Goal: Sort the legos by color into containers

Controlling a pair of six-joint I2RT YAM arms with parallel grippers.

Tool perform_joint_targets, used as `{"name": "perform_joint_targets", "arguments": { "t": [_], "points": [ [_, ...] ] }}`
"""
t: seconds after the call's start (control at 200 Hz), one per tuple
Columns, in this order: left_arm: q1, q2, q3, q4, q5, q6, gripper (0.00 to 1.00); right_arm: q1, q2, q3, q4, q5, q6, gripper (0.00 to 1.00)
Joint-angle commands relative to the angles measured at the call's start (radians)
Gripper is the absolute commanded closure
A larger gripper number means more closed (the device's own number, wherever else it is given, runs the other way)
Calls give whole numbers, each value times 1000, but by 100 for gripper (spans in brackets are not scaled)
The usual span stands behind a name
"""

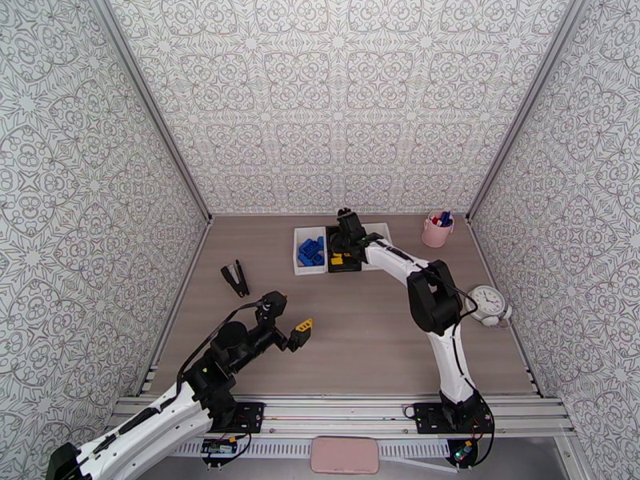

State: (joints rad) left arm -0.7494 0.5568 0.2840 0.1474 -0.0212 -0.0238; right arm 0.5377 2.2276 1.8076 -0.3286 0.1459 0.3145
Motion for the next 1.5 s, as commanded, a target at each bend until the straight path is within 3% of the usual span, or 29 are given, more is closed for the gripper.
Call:
{"name": "perform_joint_targets", "arguments": {
  "t": [0.0,0.255,0.365,0.565,0.73,0.88,1.07,1.275,1.496],
  "points": [
    [-3,-9,-14,-31,-74,1,0,5,-95,-40,-4,-4,-8,38],
    [34,-52,-21,-42,-269,48,0,5,-389,-404,225,35,-90,12],
    [109,-35,-16,-46,-319,62,0,2,-538,-621,388,105,-146,8],
    [304,46,-32,70,-329,63,0,-12,-746,-891,529,243,-295,1],
    [423,192,-48,198,-347,109,0,-90,-871,-1075,635,241,-332,0],
    [509,357,-62,361,-323,109,0,-174,-873,-1197,760,251,-381,0],
    [664,590,-49,552,-204,59,0,-275,-843,-1197,794,191,-377,0],
    [686,794,24,696,-178,107,0,-326,-848,-1177,720,220,-350,0],
    [760,915,48,761,-119,47,0,-407,-818,-1310,906,148,-327,1]
  ]
}}
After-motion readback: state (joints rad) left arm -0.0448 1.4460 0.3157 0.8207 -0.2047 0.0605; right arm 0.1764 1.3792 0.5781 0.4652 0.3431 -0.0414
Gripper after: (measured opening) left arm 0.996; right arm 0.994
